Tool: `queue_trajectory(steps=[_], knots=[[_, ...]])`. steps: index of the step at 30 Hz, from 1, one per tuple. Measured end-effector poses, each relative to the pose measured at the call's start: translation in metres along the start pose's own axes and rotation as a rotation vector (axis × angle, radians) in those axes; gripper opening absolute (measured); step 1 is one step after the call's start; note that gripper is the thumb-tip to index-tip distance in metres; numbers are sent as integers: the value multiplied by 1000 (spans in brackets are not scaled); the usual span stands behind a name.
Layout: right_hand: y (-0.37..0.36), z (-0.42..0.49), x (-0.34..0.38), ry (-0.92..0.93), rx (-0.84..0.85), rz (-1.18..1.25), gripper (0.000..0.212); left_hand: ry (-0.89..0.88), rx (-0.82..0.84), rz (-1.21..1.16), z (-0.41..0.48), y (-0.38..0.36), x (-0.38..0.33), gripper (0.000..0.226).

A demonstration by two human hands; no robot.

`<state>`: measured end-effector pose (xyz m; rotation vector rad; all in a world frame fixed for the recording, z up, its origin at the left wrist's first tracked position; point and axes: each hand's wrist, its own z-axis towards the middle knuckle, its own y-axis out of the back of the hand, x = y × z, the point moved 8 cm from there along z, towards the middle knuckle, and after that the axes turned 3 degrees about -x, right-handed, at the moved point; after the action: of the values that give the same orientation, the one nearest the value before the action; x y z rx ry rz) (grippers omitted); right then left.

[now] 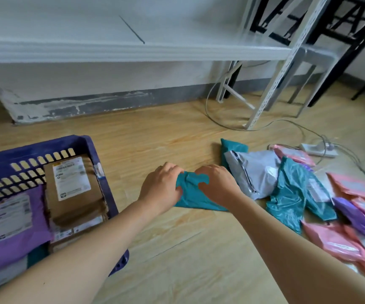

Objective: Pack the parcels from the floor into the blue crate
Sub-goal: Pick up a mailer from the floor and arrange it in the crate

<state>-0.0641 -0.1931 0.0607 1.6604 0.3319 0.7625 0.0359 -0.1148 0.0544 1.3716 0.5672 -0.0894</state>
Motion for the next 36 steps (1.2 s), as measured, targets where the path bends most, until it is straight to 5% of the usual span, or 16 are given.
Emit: queue_trajectory(steps=[17, 36], knots=[[10, -21, -94, -197, 32, 114, 40, -82, 213, 7, 27, -78, -72, 50], [-141, 45, -153, -306, 154, 147, 48, 299, 502, -57, 44, -204, 52, 91]])
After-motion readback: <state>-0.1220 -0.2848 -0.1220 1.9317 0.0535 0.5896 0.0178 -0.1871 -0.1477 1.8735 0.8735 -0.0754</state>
